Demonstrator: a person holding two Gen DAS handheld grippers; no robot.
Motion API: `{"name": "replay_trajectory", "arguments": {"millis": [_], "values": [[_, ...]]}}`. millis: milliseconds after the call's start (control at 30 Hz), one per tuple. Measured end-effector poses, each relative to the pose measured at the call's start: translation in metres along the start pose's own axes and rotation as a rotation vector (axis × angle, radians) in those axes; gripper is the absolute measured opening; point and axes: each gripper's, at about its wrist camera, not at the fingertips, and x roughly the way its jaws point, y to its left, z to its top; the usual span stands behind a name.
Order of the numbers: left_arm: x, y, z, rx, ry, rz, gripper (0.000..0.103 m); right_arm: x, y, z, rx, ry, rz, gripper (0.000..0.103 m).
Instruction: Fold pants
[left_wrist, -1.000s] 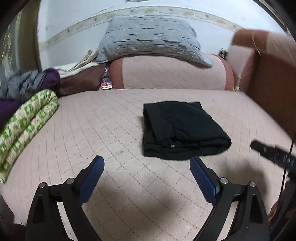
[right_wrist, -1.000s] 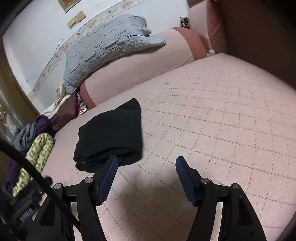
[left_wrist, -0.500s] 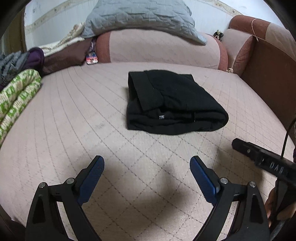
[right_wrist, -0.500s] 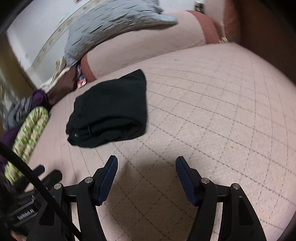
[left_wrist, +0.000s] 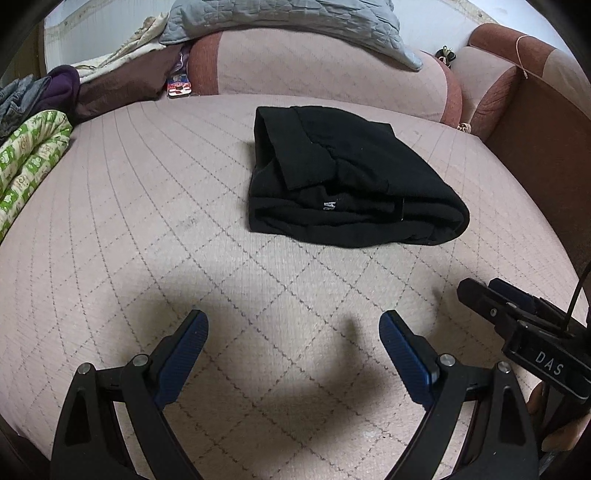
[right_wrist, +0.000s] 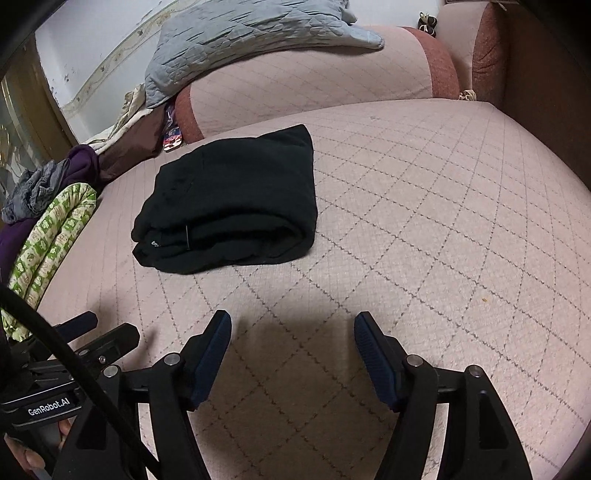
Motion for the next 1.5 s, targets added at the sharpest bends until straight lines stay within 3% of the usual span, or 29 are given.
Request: {"name": "replay_trajectory", "arguments": {"millis": [967,1267,1367,1500], "values": [[0.011,0.01,0.0,-0.013,0.044,-0.014,0.093,0.002,-0.001,0.002,-0.025,-0.013,-0.03,0.075],[0.001,0.019,0.014,-0.018,-0.012,0.002,0.093,-0.003,-0.004,0.011,-0.025,-0.016,-0.054,0.075],[-0.003,0.034,0.039,-0.062,-0.022,-0.058,0.093,-0.013,-0.009,0.032,0.002,-0.041,-0.031,0.075],[0.018,0.058,0.077,-0.162,0.035,-0.229,0.093,-0.008,-0.02,0.069,0.075,-0.02,0.063,0.075]]}}
